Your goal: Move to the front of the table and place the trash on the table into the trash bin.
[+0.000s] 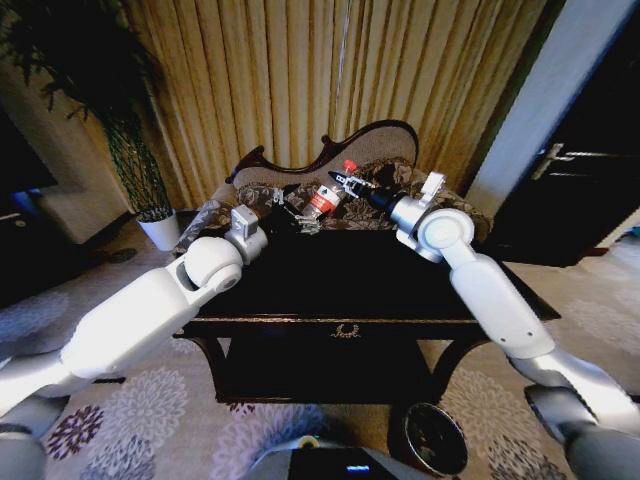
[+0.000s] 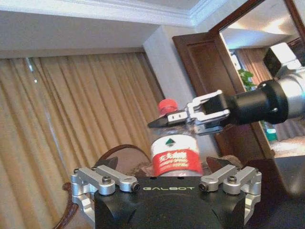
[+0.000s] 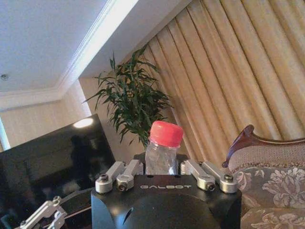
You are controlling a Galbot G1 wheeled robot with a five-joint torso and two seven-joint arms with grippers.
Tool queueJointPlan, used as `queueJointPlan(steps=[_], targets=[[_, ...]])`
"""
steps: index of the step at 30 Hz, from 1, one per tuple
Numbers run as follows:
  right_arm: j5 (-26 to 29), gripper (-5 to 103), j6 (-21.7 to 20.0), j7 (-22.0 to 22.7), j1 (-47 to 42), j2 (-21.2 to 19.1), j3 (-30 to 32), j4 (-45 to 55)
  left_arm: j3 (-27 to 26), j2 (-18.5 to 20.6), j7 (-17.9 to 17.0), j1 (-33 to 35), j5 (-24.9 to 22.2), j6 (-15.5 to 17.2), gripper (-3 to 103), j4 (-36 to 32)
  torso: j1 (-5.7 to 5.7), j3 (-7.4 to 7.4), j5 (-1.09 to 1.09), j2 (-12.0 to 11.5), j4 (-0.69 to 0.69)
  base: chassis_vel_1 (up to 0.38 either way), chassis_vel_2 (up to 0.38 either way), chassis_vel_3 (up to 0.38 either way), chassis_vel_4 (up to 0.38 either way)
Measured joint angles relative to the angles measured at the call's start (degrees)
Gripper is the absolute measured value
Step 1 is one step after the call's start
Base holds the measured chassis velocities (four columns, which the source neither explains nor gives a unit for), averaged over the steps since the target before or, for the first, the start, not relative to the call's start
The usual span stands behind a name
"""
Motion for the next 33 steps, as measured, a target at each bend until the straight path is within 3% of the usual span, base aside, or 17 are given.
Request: queueJointPlan(steps=[7, 13, 15, 16, 18, 19, 22, 23, 25, 26, 29, 30, 31, 33], targets=[[-0.5, 29, 2.2, 0.1, -0.5, 0.0, 1.0, -2.1, -3.1, 1.0, -3.4, 1.1, -0.8, 0.4, 100, 0.0, 0.00, 0.00, 0.00, 0.0, 0.00, 0.000, 0.000, 0.000, 0.000], [-7.1, 29, 4.8, 1.1, -0.5, 0.0, 1.8, -5.6, -10.4, 3.0, -4.8, 3.5, -3.9, 2.0, 100, 1.1, 0.00, 0.00, 0.00, 0.0, 0.00, 0.000, 0.000, 0.000, 0.000], [-14.2, 29, 5.7, 1.9, -0.5, -0.6, 1.8, -6.9, -15.4, 4.3, -5.4, 6.3, -5.2, 2.7, 100, 1.9, 0.00, 0.00, -0.01, 0.0, 0.00, 0.000, 0.000, 0.000, 0.000], [-14.2, 29, 5.7, 1.9, -0.5, -0.6, 1.8, -6.9, -15.4, 4.3, -5.4, 6.3, -5.2, 2.7, 100, 1.9, 0.00, 0.00, -0.01, 0.0, 0.00, 0.000, 0.000, 0.000, 0.000], [-20.7, 29, 6.6, 3.6, -0.9, -1.4, 1.4, -7.7, -20.2, 6.7, -5.6, 9.6, -6.2, 3.0, 100, 2.4, 0.00, 0.01, -0.01, 0.0, -0.01, 0.000, 0.000, 0.000, 0.000], [-20.7, 29, 6.6, 3.6, -0.9, -1.4, 1.4, -7.7, -20.2, 6.7, -5.6, 9.6, -6.2, 3.0, 100, 2.4, 0.00, 0.01, -0.01, 0.0, -0.01, 0.000, 0.000, 0.000, 0.000], [-26.2, 29, 6.8, 7.4, -2.1, -2.2, 1.5, -8.0, -27.2, 10.7, -6.6, 15.1, -7.5, 3.0, 100, 2.4, 0.00, 0.00, 0.01, 0.0, 0.01, 0.000, 0.000, 0.000, 0.000], [-26.2, 29, 6.8, 7.4, -2.1, -2.2, 1.5, -8.0, -27.2, 10.7, -6.6, 15.1, -7.5, 3.0, 100, 2.4, 0.00, 0.00, 0.01, 0.0, 0.01, 0.000, 0.000, 0.000, 0.000], [-30.1, 29, 7.5, 8.6, -3.2, -3.1, 2.4, -8.6, -34.1, 12.8, -6.7, 21.5, -8.1, 2.8, 100, 2.3, 0.00, 0.00, -0.01, 0.0, 0.02, 0.000, 0.000, 0.000, 0.000], [-30.1, 29, 7.5, 8.6, -3.2, -3.1, 2.4, -8.6, -34.1, 12.8, -6.7, 21.5, -8.1, 2.8, 100, 2.3, 0.00, 0.00, -0.01, 0.0, 0.02, 0.000, 0.000, 0.000, 0.000], [-33.1, 29, 8.0, 9.8, -6.0, -5.3, 4.8, -8.4, -44.3, 14.1, -8.5, 29.7, -11.1, 3.5, 100, 1.4, 0.00, 0.00, 0.00, 0.0, -0.01, 0.000, 0.000, 0.000, 0.000], [-33.1, 29, 8.0, 9.8, -6.0, -5.3, 4.8, -8.4, -44.3, 14.1, -8.5, 29.7, -11.1, 3.5, 100, 1.4, 0.00, 0.00, 0.00, 0.0, -0.01, 0.000, 0.000, 0.000, 0.000], [-33.8, 29, 7.9, 10.7, -7.3, -6.1, 5.9, -7.9, -48.5, 14.5, -9.1, 33.0, -12.4, 4.1, 100, 0.6, 0.00, 0.00, -0.01, 0.0, -0.02, 0.000, 0.000, 0.000, 0.000], [-34.4, 29, 7.9, 11.4, -8.4, -6.8, 7.0, -7.6, -51.6, 14.7, -9.5, 35.4, -13.3, 4.4, 100, 0.2, 0.00, 0.00, 0.01, 0.0, -0.02, 0.000, 0.000, 0.000, 0.000]])
